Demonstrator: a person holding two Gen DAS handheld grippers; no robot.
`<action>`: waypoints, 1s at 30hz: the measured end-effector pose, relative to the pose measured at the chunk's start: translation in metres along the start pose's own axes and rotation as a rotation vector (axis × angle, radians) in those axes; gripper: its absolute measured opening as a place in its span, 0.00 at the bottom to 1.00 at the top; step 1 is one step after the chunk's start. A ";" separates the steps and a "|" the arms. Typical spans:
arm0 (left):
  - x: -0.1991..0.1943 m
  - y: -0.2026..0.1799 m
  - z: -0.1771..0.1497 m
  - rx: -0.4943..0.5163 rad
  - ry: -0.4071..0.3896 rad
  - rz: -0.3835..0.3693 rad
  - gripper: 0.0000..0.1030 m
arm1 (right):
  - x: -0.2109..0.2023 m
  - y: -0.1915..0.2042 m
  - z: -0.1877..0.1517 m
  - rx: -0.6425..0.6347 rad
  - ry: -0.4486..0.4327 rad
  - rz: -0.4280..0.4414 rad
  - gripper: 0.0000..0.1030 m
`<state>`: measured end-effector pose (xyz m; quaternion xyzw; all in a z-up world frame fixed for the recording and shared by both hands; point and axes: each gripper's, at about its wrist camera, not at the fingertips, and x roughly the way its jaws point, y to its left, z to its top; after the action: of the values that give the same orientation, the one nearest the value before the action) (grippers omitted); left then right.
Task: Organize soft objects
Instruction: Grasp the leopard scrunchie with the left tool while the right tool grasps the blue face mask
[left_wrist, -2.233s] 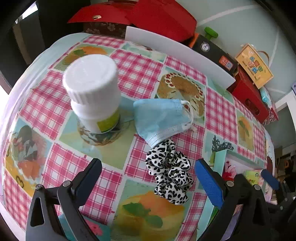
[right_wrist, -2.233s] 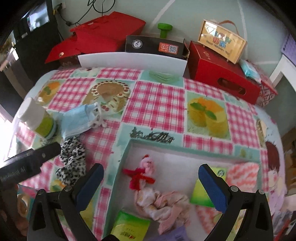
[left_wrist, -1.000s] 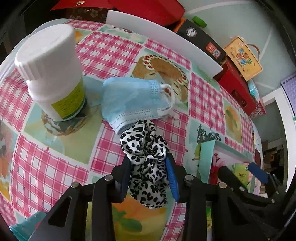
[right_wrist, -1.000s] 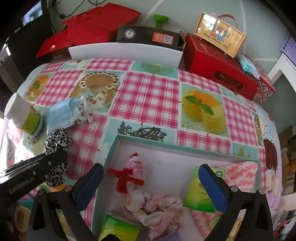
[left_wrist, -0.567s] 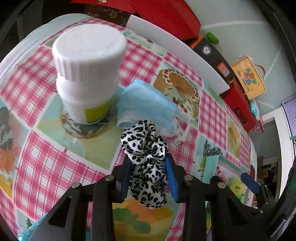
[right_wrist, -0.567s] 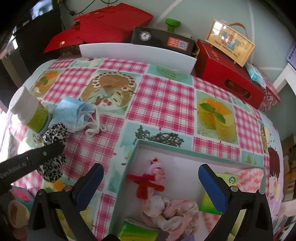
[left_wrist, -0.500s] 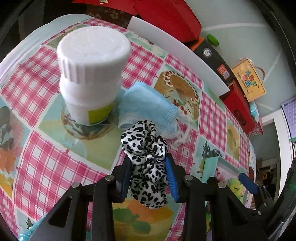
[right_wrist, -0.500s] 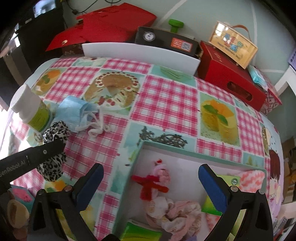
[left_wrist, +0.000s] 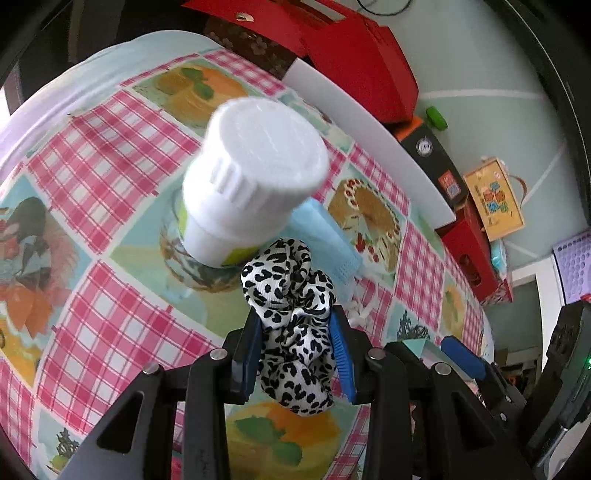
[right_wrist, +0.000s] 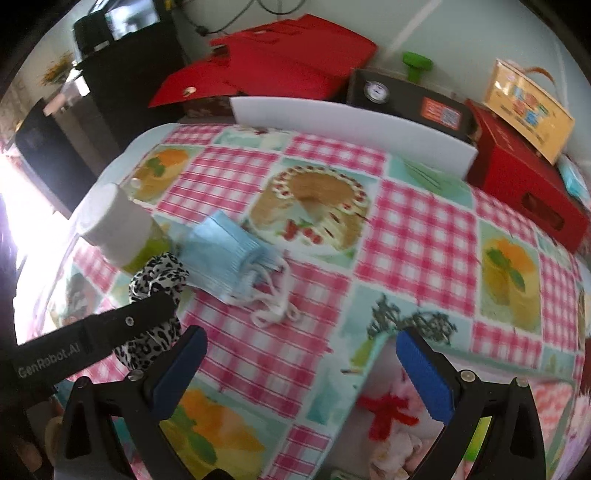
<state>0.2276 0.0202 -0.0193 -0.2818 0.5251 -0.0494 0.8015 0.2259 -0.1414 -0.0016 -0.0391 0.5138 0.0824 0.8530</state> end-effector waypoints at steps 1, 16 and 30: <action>-0.002 0.002 0.001 -0.006 -0.003 -0.002 0.36 | 0.001 0.005 0.004 -0.020 0.001 0.003 1.00; -0.011 0.037 0.005 -0.128 -0.012 -0.045 0.36 | 0.043 0.050 0.032 -0.305 0.096 0.005 0.92; -0.015 0.047 0.006 -0.163 -0.020 -0.060 0.32 | 0.096 0.079 0.066 -0.421 0.200 0.019 0.65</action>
<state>0.2159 0.0675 -0.0296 -0.3624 0.5108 -0.0278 0.7791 0.3130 -0.0446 -0.0536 -0.2192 0.5677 0.1913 0.7701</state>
